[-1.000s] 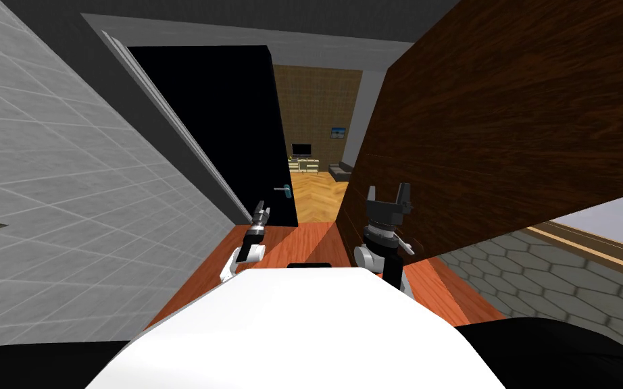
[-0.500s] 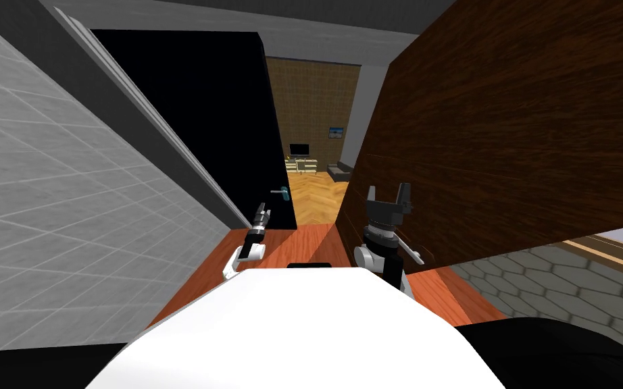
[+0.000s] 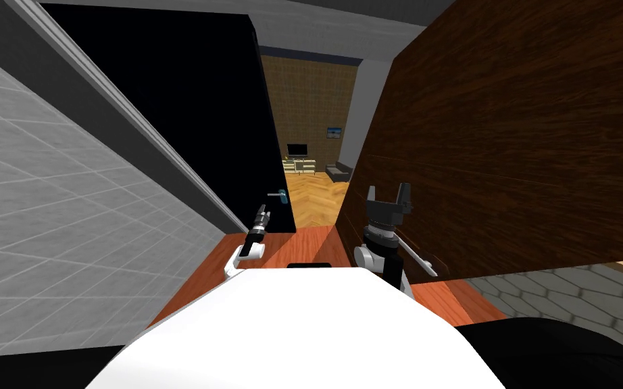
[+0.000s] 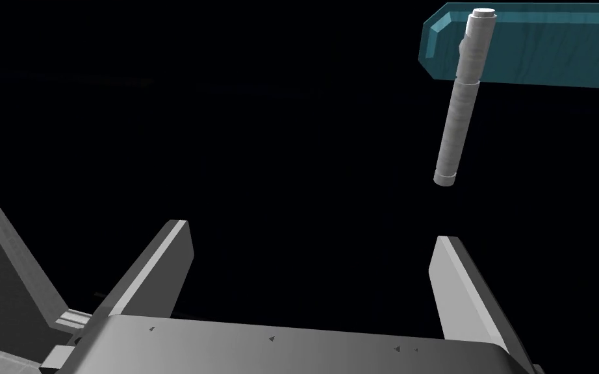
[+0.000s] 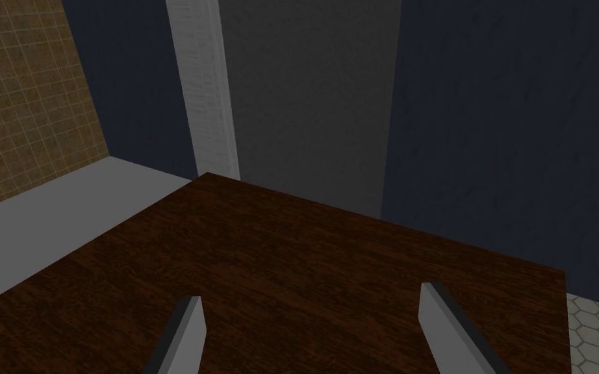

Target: Pull the door open

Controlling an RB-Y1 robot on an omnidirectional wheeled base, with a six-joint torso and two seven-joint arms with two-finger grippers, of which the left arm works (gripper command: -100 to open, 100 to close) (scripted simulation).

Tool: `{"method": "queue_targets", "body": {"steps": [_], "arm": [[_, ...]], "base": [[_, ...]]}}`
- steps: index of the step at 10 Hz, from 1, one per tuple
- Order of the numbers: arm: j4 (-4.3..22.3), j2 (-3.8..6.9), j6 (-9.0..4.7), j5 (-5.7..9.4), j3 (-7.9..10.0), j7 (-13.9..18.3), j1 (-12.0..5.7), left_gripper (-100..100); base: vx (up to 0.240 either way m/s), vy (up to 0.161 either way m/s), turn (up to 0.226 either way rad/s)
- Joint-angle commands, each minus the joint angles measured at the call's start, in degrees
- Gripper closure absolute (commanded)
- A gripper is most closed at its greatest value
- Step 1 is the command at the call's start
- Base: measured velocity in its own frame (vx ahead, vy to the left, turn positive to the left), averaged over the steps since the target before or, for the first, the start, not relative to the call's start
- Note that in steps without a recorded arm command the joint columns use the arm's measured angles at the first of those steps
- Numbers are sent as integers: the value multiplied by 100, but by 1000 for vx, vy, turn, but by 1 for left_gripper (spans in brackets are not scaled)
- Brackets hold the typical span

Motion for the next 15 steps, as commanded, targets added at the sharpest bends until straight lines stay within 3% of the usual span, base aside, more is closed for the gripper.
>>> {"method": "queue_targets", "body": {"steps": [1,8,12,13,14,15], "arm": [[161,35,34,26,20,19,-70,-100],[1220,231,153,184,140,116,-520,-100],[1687,309,206,253,194,159,-718,-100],[1623,313,180,247,183,163,-678,-100],[1807,507,78,338,328,280,-650,-100],[1853,559,50,361,366,311,-641,-100]], "base": [[114,18,-35],[156,42,-59],[135,24,-47],[53,16,-9],[116,-4,-227],[175,-8,-197]]}}
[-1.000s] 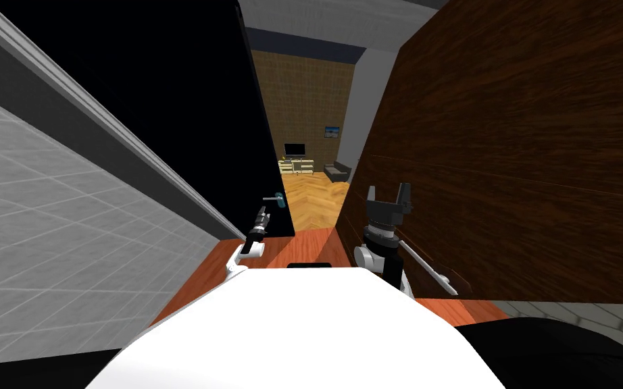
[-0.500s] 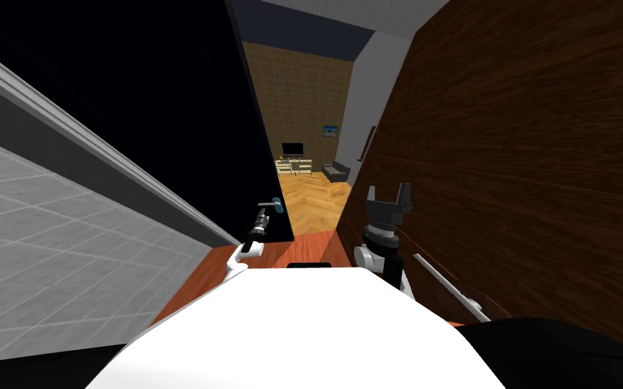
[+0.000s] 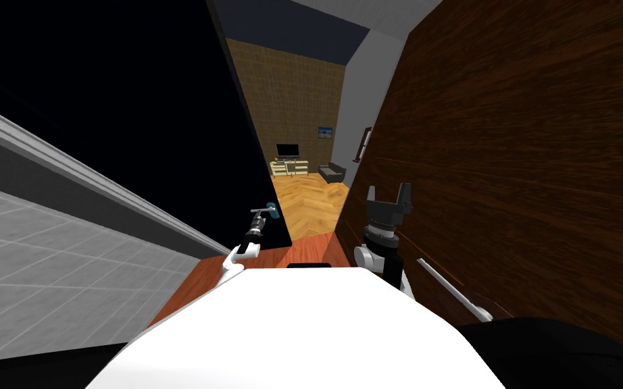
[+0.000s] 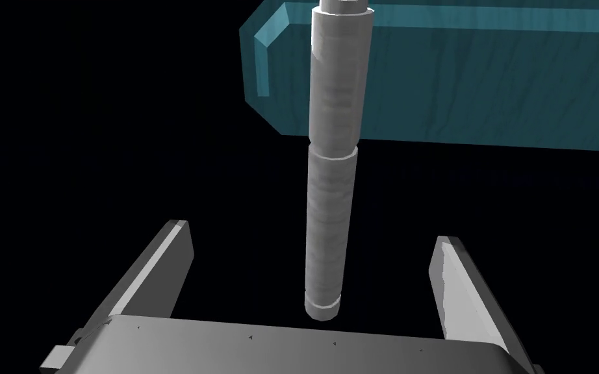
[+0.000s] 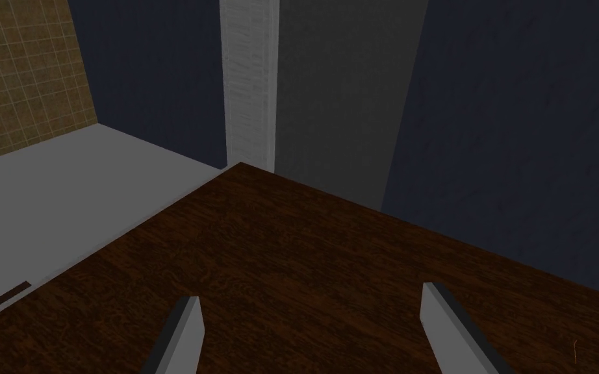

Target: Pull the door open

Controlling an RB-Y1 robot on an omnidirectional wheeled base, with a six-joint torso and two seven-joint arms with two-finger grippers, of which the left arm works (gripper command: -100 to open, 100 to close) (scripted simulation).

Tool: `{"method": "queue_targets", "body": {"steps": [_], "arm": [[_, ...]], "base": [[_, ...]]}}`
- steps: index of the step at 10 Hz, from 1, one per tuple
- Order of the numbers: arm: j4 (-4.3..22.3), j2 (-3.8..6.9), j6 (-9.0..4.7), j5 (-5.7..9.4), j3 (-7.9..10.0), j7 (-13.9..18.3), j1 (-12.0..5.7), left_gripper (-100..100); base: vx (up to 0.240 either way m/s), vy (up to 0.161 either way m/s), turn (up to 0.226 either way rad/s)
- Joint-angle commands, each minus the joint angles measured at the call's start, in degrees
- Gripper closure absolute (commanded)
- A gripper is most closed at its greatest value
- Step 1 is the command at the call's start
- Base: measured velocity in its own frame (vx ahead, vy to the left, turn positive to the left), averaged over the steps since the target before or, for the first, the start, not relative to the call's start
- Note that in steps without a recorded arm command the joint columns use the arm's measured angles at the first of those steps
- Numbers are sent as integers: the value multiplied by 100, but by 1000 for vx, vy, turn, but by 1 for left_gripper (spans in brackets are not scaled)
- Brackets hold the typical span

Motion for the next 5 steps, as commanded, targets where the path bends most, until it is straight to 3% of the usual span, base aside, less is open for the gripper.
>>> {"method": "queue_targets", "body": {"steps": [1,4,5], "arm": [[103,177,-78,80,114,113,51,-100],[266,360,-177,164,250,221,83,-100],[275,324,-179,144,211,201,65,-100]], "base": [[216,-25,-161],[135,-13,-102],[49,10,-29]]}}
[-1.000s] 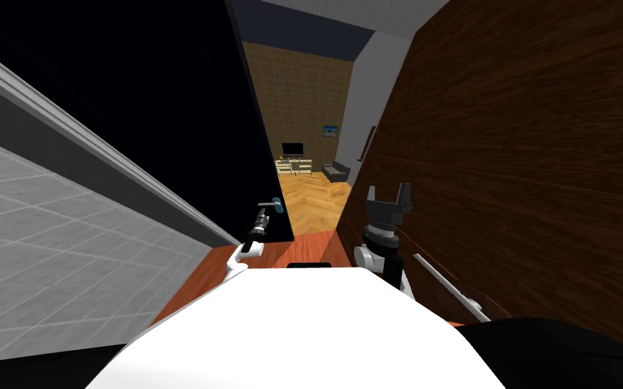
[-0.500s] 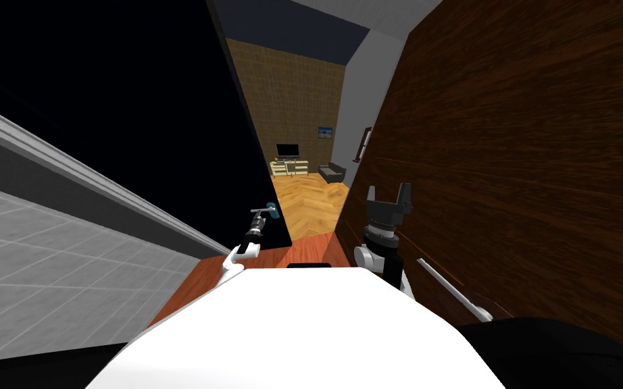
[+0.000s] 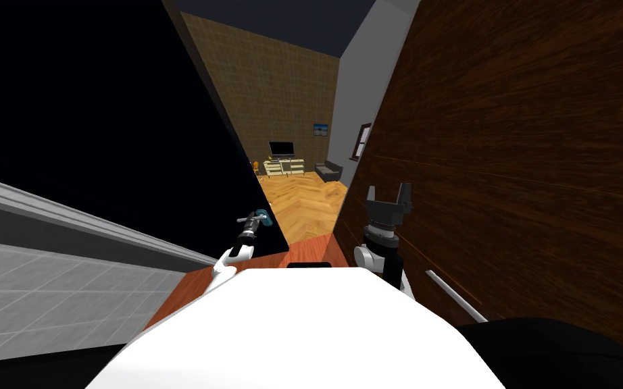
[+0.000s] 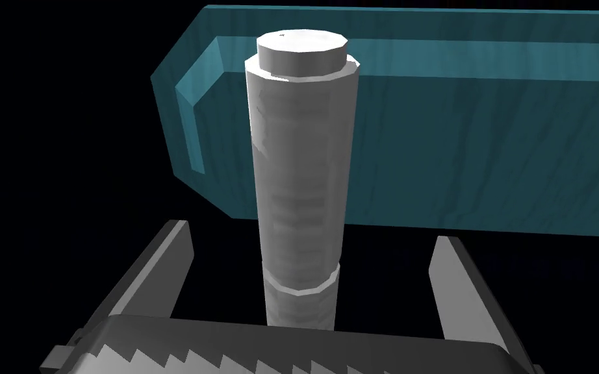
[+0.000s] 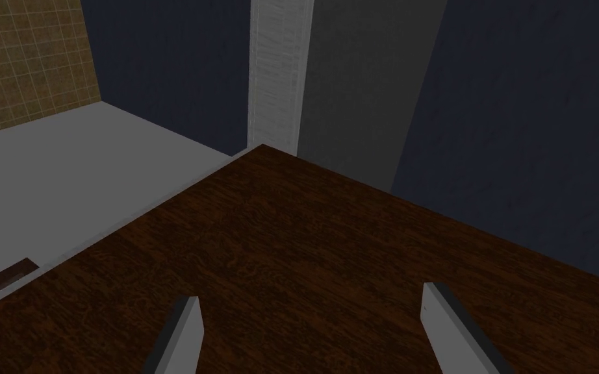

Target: Pull the door open

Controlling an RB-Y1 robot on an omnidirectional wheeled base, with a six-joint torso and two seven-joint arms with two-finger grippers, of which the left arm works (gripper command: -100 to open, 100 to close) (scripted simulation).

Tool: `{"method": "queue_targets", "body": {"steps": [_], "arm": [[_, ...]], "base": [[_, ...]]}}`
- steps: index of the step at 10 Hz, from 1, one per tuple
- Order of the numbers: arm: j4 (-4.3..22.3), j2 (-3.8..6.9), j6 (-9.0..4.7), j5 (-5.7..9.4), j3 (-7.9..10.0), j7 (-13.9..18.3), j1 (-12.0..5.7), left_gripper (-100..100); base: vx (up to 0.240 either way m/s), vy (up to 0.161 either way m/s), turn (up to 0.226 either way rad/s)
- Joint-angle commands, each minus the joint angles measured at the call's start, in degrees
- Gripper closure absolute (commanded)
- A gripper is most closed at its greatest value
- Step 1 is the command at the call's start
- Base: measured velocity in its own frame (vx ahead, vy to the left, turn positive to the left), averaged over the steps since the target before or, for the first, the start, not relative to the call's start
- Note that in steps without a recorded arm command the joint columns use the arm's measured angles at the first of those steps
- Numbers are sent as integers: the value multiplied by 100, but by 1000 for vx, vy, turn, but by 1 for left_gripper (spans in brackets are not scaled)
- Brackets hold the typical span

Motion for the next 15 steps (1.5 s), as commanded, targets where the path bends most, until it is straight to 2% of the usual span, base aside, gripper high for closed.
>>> {"method": "queue_targets", "body": {"steps": [1,6,7,10,15], "arm": [[-20,-6,24,-3,-6,-6,6,100],[-20,-6,24,-3,-6,-6,6,100],[-28,104,-40,11,-77,101,78,100],[-49,284,-150,33,-187,274,194,100],[-100,733,-425,89,-460,704,483,100]], "base": [[-4,-2,27],[-9,-1,-1],[-105,49,-160],[-188,85,-179],[-223,72,-208]]}}
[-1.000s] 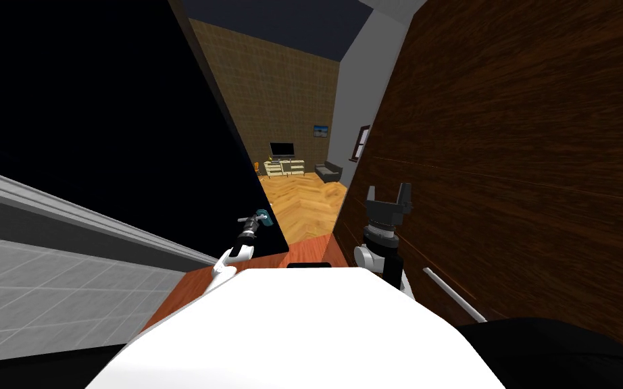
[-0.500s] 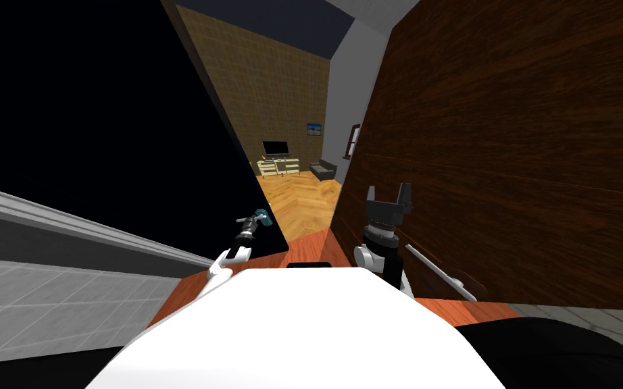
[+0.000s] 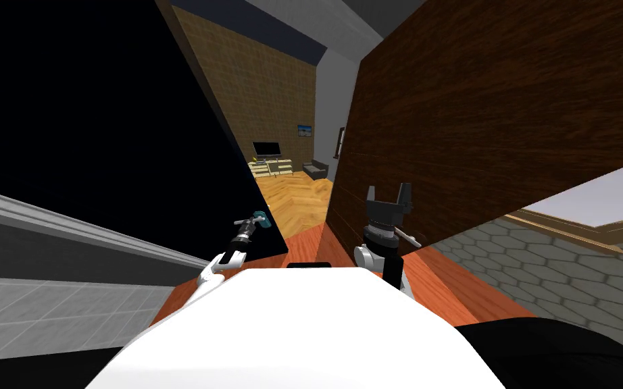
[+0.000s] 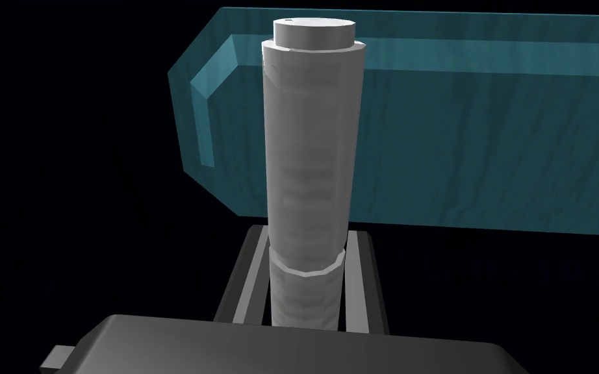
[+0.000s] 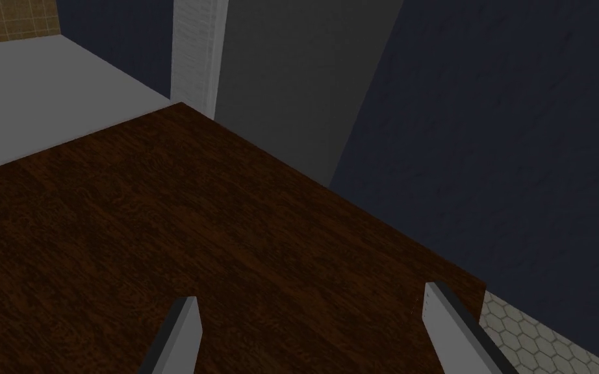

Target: Pull the door open

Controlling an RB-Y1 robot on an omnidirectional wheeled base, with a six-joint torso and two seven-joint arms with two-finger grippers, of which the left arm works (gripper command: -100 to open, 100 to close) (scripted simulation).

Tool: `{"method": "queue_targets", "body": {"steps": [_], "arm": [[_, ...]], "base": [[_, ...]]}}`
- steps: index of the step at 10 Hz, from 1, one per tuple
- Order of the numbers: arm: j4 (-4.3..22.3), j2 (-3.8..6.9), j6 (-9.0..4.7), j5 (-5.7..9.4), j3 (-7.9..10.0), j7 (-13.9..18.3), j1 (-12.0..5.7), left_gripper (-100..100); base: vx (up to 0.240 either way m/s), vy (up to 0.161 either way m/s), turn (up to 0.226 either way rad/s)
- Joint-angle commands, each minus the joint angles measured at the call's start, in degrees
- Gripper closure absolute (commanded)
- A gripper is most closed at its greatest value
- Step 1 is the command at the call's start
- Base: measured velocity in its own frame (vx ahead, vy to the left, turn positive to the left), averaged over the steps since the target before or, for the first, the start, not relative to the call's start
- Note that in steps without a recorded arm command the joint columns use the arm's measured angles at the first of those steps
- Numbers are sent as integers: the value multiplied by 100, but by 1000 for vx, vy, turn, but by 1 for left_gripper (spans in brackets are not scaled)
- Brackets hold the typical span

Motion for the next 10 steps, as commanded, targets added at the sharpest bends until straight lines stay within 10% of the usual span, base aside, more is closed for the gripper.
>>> {"method": "queue_targets", "body": {"steps": [1,3,10], "arm": [[1,131,-97,17,-52,116,68,100],[25,145,-122,15,-100,141,71,100],[-249,698,-737,-14,-455,669,710,100]], "base": [[-206,51,-153],[-153,47,-99],[-232,59,-129]]}}
